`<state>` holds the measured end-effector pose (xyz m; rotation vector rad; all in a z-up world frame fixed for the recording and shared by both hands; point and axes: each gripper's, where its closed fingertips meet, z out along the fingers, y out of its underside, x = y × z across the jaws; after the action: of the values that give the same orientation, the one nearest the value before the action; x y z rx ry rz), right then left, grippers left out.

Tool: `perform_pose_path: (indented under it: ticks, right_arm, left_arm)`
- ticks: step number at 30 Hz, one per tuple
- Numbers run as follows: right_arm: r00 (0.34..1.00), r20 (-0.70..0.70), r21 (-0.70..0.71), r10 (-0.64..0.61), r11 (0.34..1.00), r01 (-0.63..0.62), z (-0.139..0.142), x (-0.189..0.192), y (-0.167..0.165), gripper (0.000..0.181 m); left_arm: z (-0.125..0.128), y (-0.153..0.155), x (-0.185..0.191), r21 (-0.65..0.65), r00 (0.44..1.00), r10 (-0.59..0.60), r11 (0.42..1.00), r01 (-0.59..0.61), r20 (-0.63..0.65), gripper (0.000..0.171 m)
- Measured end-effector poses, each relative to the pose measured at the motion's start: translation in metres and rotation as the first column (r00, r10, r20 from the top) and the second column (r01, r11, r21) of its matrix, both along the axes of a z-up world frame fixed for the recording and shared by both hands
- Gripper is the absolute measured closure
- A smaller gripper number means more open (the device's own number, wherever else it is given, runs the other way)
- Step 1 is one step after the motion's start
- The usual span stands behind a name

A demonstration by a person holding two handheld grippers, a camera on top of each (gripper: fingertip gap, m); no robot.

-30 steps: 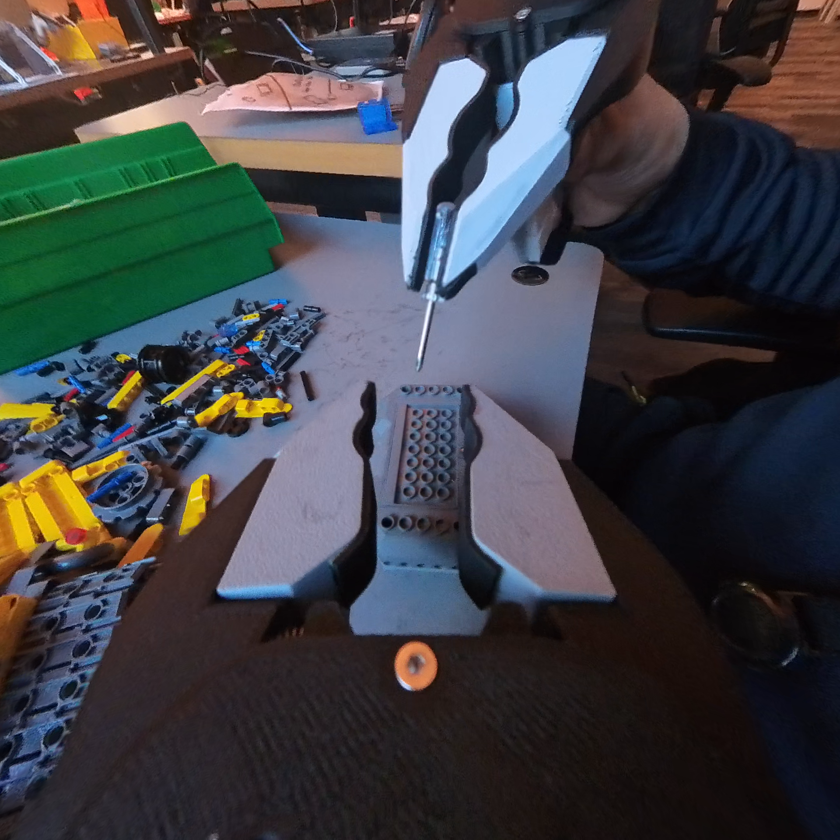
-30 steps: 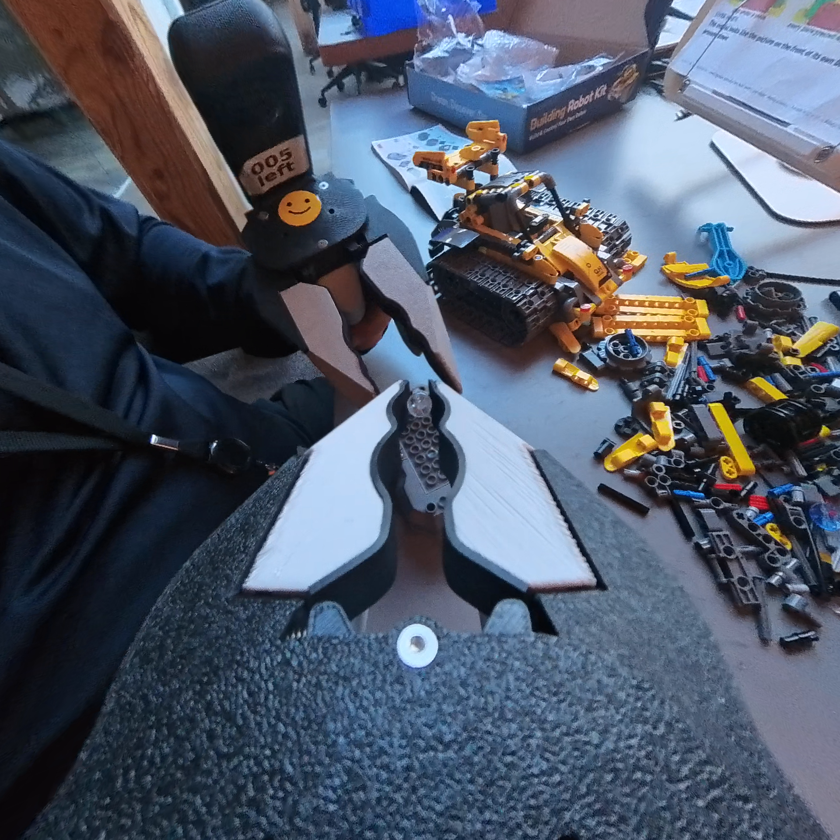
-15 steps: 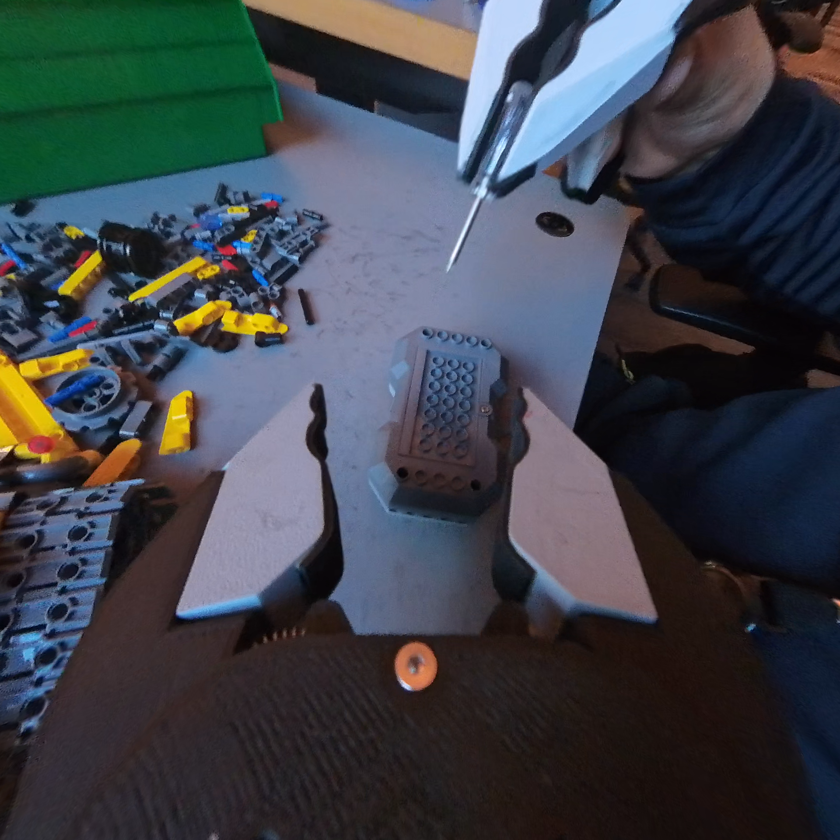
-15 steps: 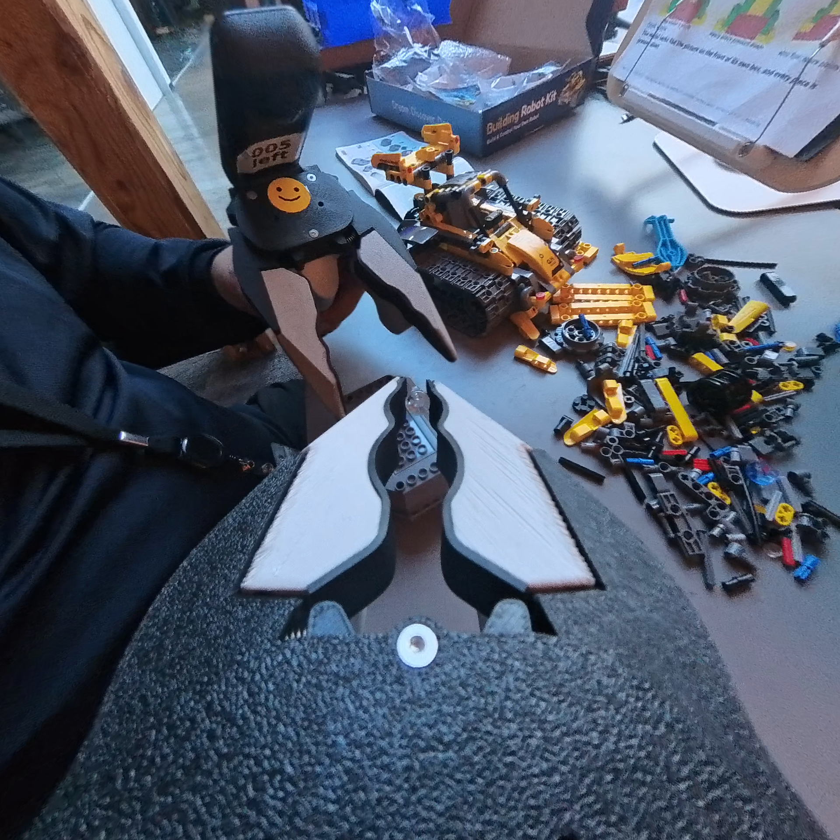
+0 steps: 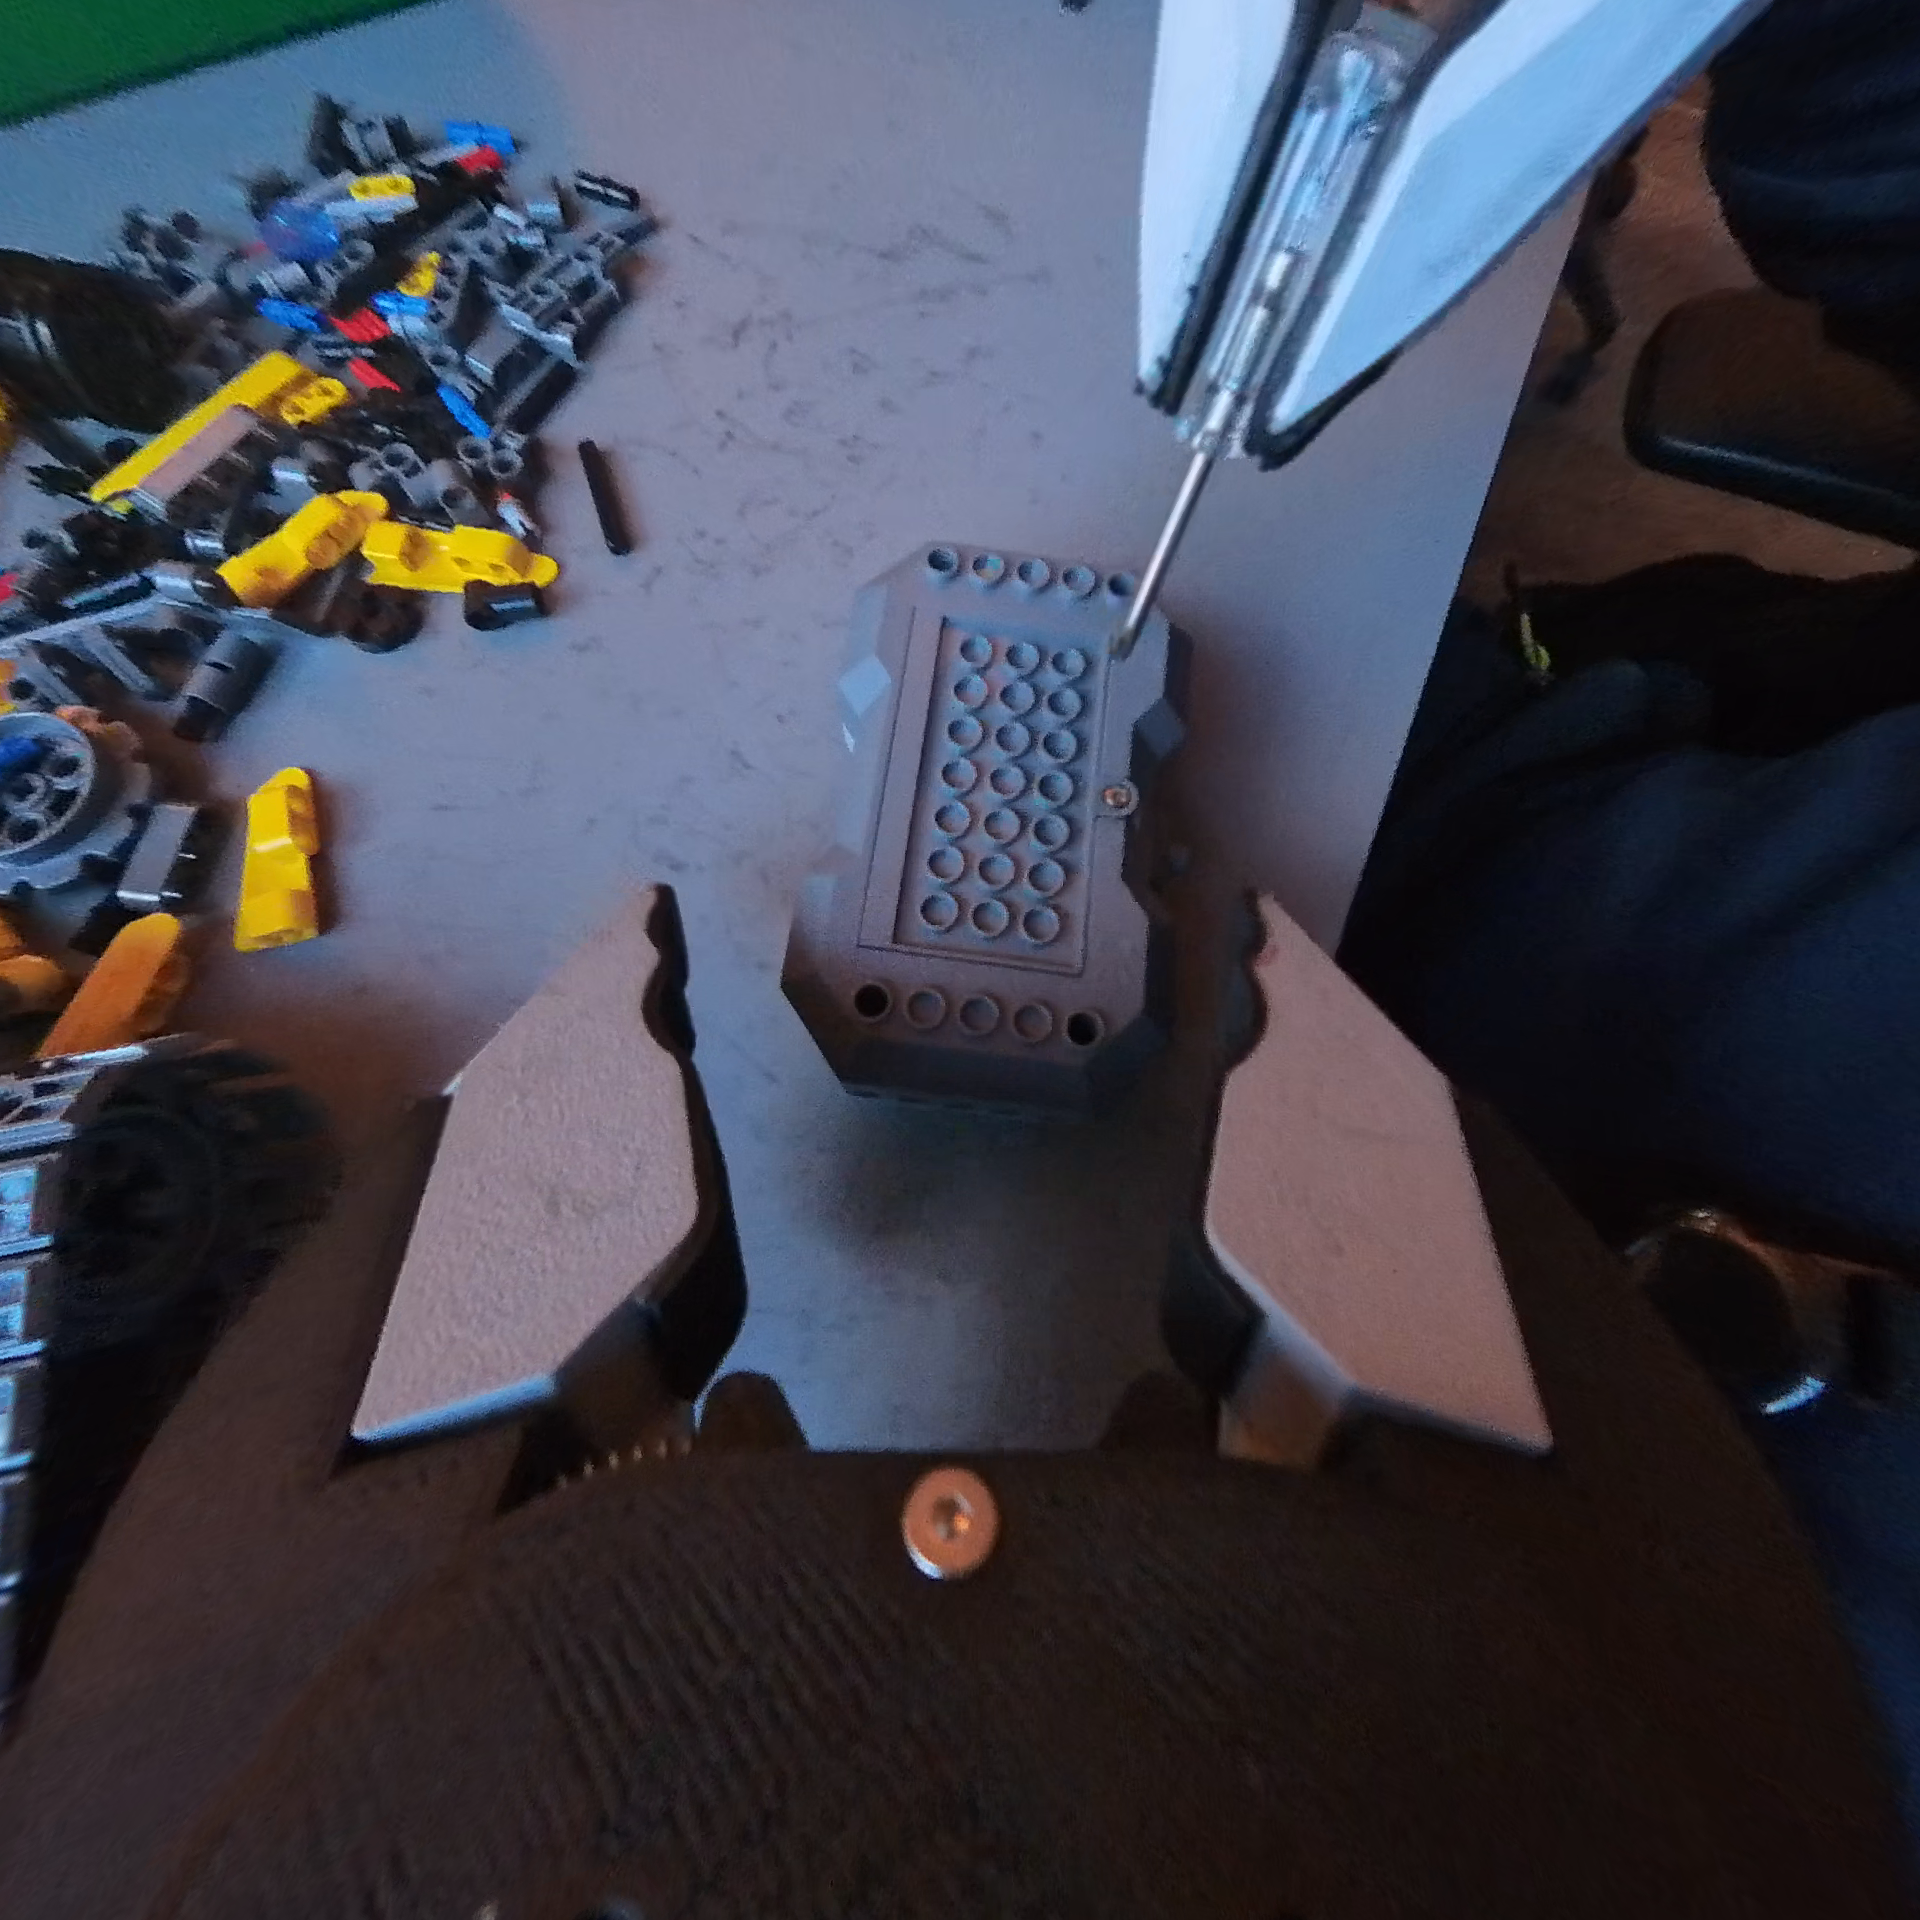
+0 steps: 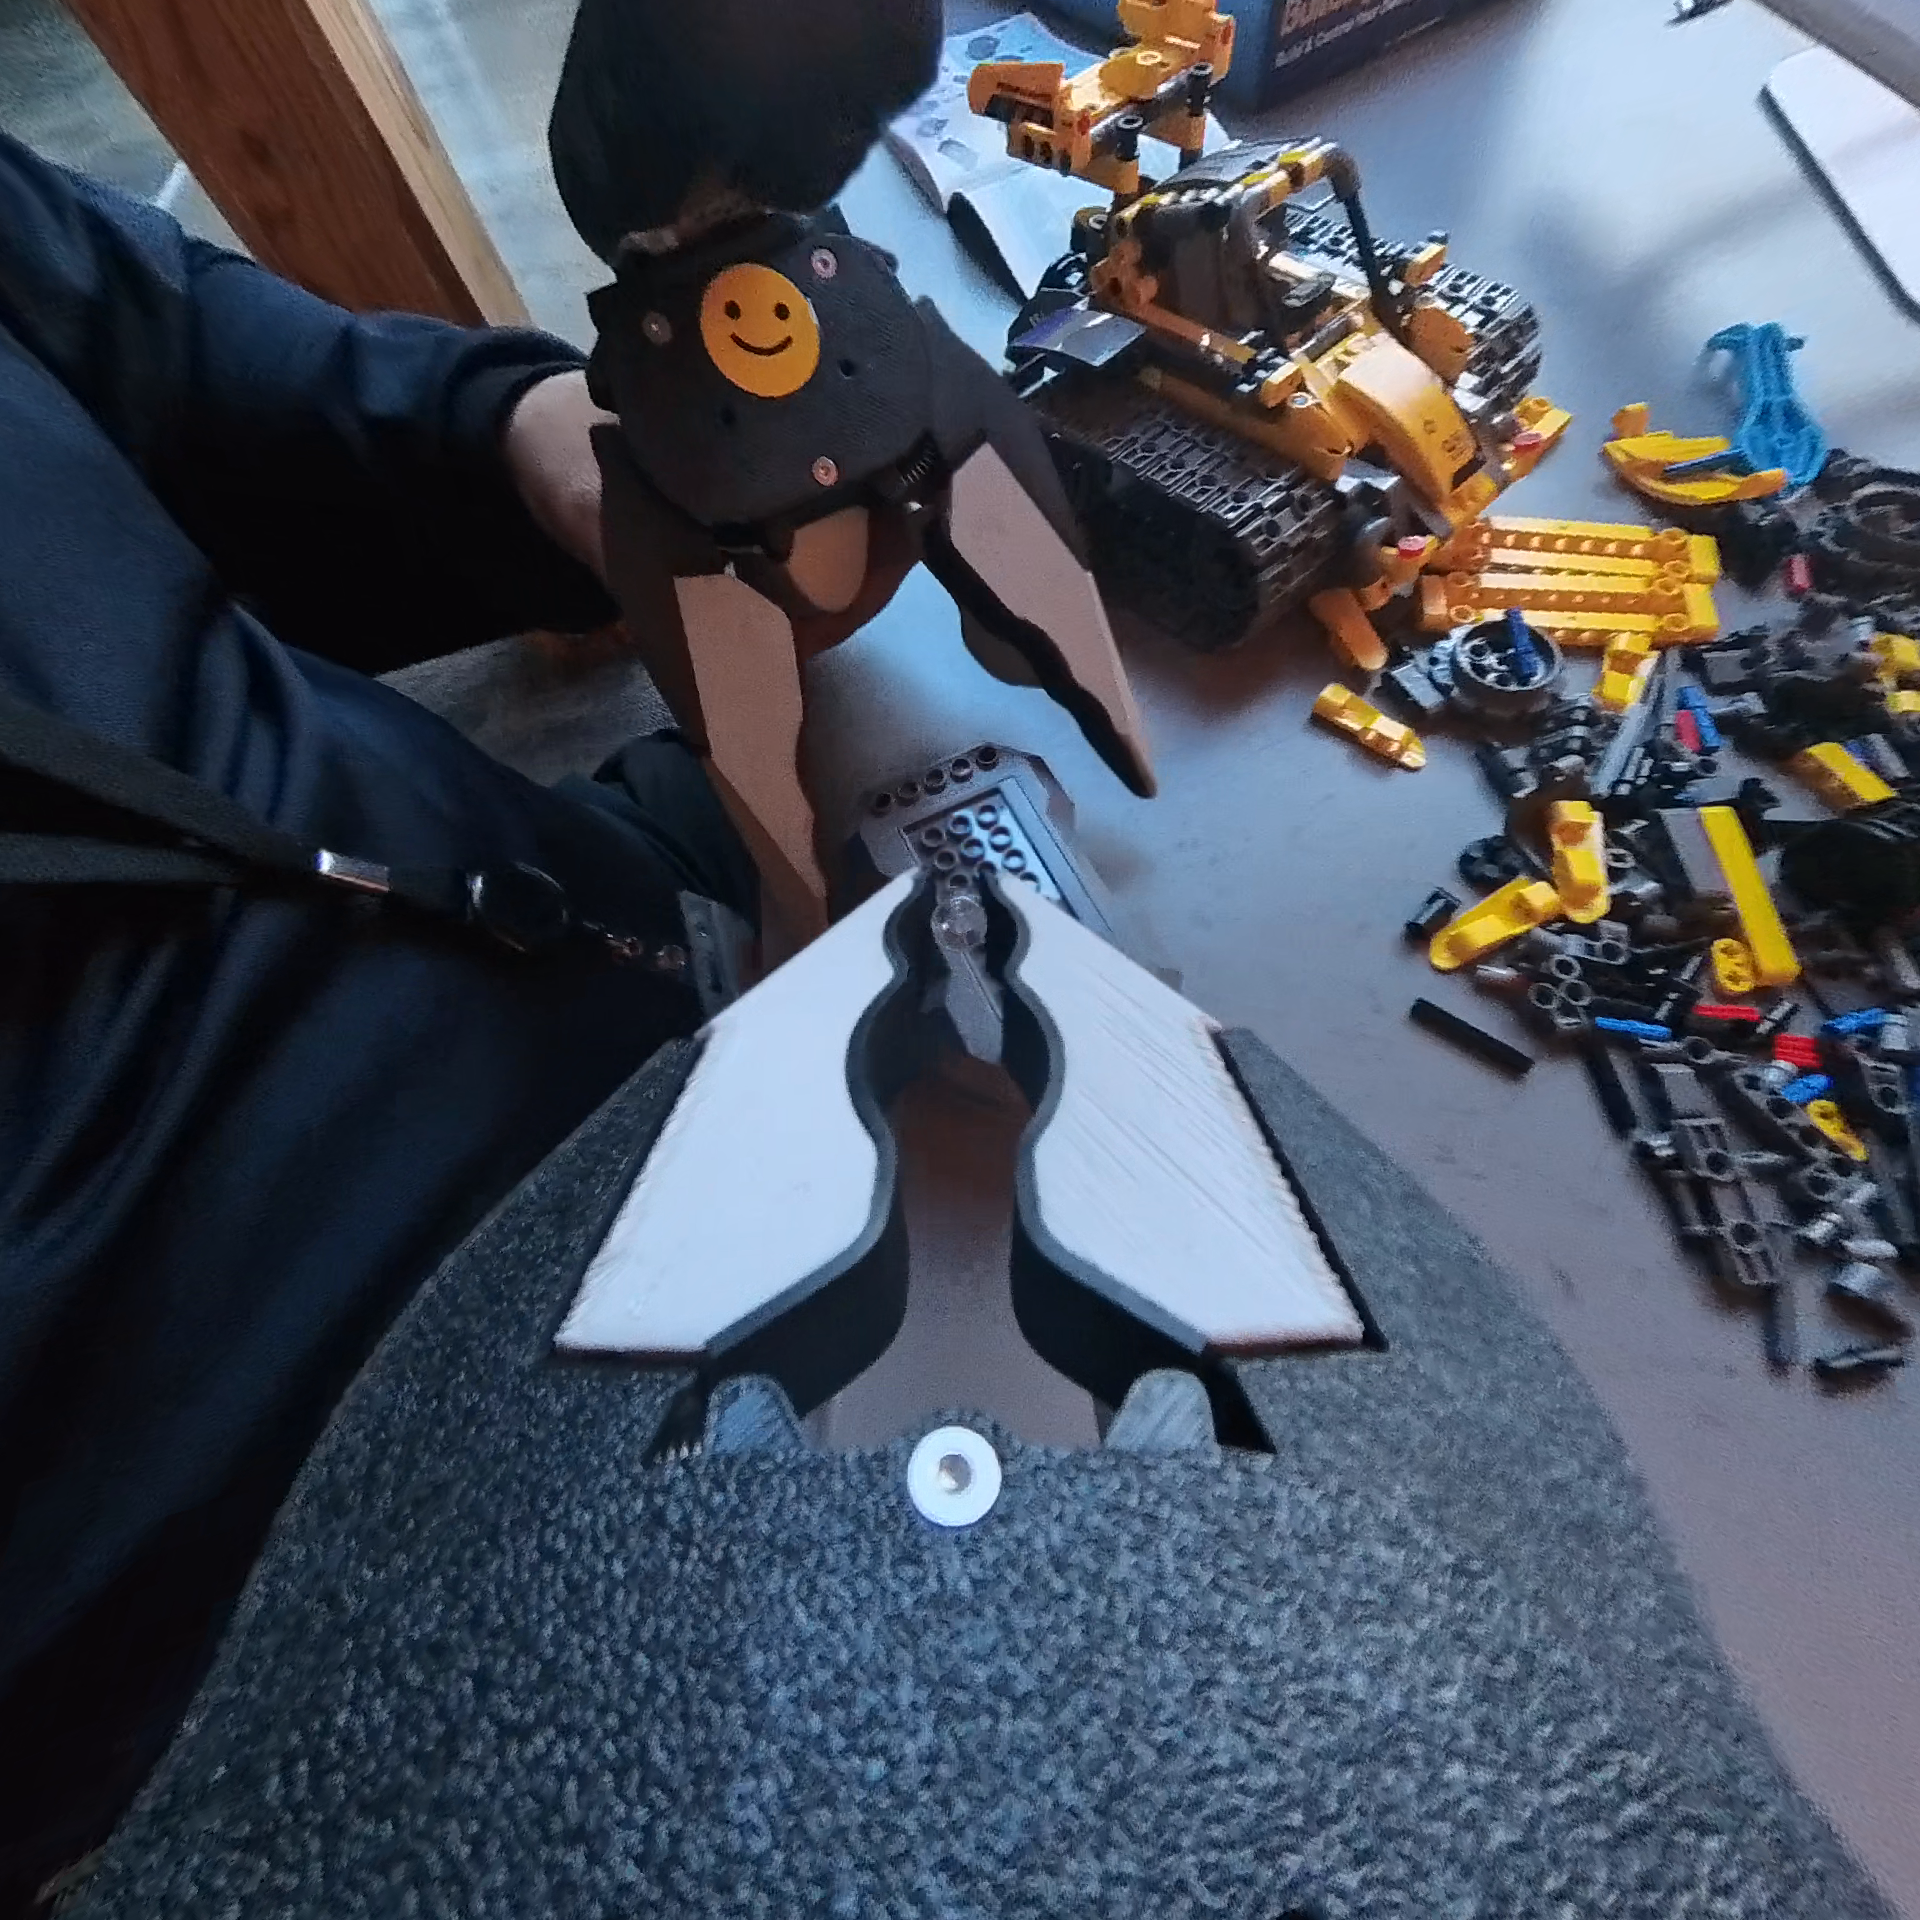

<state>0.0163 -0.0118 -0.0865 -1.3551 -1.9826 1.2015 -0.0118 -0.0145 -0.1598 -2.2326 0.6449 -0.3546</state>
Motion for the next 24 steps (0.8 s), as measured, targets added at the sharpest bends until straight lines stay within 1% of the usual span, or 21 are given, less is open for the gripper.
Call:
perform_pose_path:
  ticks: [2,4,5,10,12,16,20,24]
  right_arm:
    - [1.0,0.004,0.007,-0.004,1.0,0.004,-0.004,-0.003,-0.001,0.173]
    - [1.0,0.021,0.012,0.005,1.0,-0.005,-0.01,-0.003,-0.003,0.173]
    - [1.0,0.023,0.009,0.008,1.0,-0.008,-0.011,-0.004,-0.004,0.173]
    - [1.0,0.016,0.001,0.005,1.0,-0.005,-0.011,-0.003,-0.001,0.173]
    - [1.0,-0.002,0.008,-0.012,1.0,0.012,-0.008,-0.003,0.002,0.173]
    - [0.999,-0.027,-0.023,-0.025,0.999,0.024,-0.002,-0.005,0.005,0.173]
    - [1.0,-0.026,-0.007,-0.015,1.0,0.015,-0.002,-0.004,0.002,0.173]
    - [0.999,-0.034,0.002,-0.013,1.0,0.013,0.0,-0.005,0.0,0.173]
  left_arm:
    - [-0.004,-0.002,0.001,-0.005,1.0,-0.017,1.0,0.017,-0.01,0.077]
    - [-0.007,-0.002,0.001,0.007,0.999,-0.037,0.999,0.037,-0.03,0.093]
    - [-0.008,-0.002,0.003,0.016,0.998,-0.05,0.999,0.051,-0.034,0.097]
    - [-0.009,-0.001,0.004,0.027,0.997,-0.061,0.998,0.062,-0.047,0.097]
    - [-0.009,0.0,0.004,0.031,0.997,-0.057,0.998,0.059,-0.054,0.097]
    - [-0.009,0.002,0.004,0.059,0.994,-0.047,0.997,0.053,-0.098,0.097]
    - [-0.009,0.003,0.004,0.082,0.99,-0.042,0.995,0.054,-0.138,0.097]
    - [-0.01,0.003,0.004,0.082,0.988,-0.045,0.995,0.057,-0.146,0.097]
